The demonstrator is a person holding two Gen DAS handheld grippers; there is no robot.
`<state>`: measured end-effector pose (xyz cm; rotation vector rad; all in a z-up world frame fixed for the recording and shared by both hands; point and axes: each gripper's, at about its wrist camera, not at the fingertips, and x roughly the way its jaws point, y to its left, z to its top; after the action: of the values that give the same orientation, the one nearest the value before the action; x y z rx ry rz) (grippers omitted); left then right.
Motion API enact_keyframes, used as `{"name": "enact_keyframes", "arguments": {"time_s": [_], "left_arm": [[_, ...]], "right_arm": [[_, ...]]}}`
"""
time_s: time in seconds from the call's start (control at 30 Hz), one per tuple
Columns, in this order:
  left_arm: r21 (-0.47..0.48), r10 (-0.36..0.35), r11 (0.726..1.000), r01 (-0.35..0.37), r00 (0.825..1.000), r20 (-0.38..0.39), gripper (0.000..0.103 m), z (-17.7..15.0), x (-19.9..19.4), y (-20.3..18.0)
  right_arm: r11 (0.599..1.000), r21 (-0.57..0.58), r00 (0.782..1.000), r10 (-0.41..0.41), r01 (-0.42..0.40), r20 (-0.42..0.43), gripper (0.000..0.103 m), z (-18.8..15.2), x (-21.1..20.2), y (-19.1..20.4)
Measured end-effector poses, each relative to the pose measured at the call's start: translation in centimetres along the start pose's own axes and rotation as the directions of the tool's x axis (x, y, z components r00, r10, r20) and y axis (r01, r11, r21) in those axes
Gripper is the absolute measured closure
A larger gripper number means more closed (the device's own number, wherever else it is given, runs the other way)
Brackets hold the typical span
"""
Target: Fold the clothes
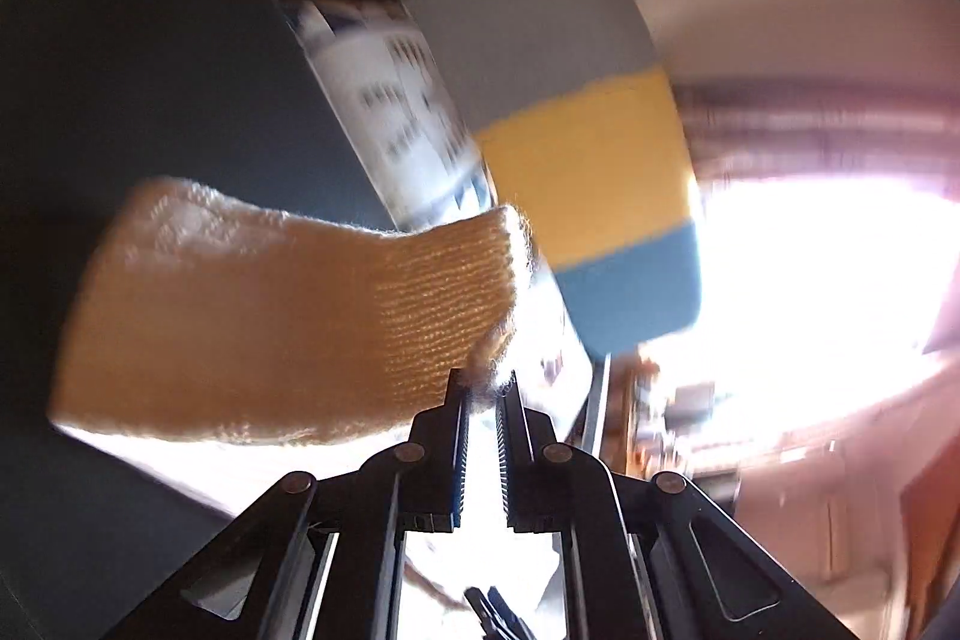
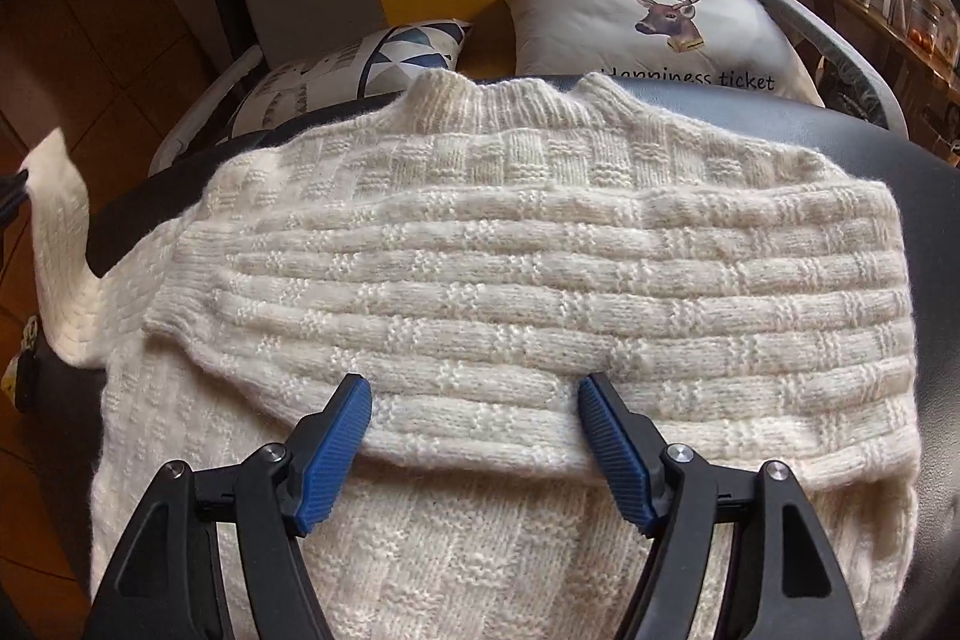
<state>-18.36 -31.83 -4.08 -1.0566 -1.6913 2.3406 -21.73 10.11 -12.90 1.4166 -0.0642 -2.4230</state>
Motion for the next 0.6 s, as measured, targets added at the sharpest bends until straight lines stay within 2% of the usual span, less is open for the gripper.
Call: {"name": "enact_keyframes", "arguments": {"time_s": [0.17,0.27,0.33,0.4,0.43,0.47,0.5,0.53,0.6], "left_arm": [[0.074,0.058,0.996,-0.048,0.988,-0.142,0.094,-4.9,6.8,-2.3],[0.129,0.127,0.986,-0.102,0.971,-0.202,0.094,-7.9,9.7,-2.7],[0.167,0.173,0.977,-0.136,0.955,-0.239,0.094,-9.9,11.7,-3.0],[0.167,0.187,0.975,-0.145,0.943,-0.274,0.093,-10.4,12.8,-2.5],[0.151,0.180,0.979,-0.140,0.939,-0.295,0.092,-10.6,12.9,-2.2],[0.127,0.159,0.984,-0.125,0.937,-0.310,0.089,-10.6,12.6,-1.8],[0.110,0.127,0.989,-0.096,0.941,-0.315,0.087,-10.5,12.1,-1.7],[0.099,0.093,0.993,-0.064,0.944,-0.315,0.086,-10.3,11.4,-1.8],[0.103,0.050,0.994,-0.021,0.956,-0.290,0.083,-9.7,9.4,-2.0]], "right_arm": [[0.999,0.020,0.999,0.037,-0.037,0.012,0.023,0.0,-0.1,-0.3],[0.997,0.032,0.997,0.075,-0.076,0.024,0.013,-0.2,-0.1,-0.4],[0.996,0.030,0.997,0.078,-0.079,0.027,0.012,-0.1,-0.1,-0.3],[0.997,0.025,0.997,0.076,-0.076,0.019,0.013,0.0,-0.3,-0.3],[0.997,0.030,0.997,0.077,-0.078,0.020,0.015,0.1,-0.5,-0.3],[0.995,0.057,0.996,0.086,-0.088,0.036,0.031,0.2,-1.0,-0.6],[0.989,0.091,0.992,0.113,-0.118,0.055,0.040,0.3,-1.5,-0.9],[0.968,0.144,0.977,0.195,-0.205,0.081,0.055,0.5,-1.9,-1.4],[0.885,0.254,0.921,0.369,-0.389,0.126,0.057,0.8,-2.0,-1.9]]}}
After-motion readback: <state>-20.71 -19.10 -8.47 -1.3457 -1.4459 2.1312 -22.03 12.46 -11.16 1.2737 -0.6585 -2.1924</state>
